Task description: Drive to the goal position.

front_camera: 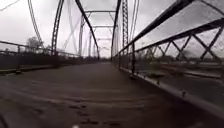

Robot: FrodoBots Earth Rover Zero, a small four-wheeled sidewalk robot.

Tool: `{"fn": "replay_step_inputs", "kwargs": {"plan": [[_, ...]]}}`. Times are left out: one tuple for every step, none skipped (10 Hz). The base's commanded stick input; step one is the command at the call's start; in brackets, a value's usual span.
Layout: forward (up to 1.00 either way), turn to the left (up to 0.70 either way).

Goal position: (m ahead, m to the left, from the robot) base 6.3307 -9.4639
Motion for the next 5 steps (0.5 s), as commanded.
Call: {"fn": "replay_step_inputs", "kwargs": {"plan": [[1.00, 0.00], [1.00, 0.00], [1.00, 0.00], [1.00, 0.00], [1.00, 0.00]]}}
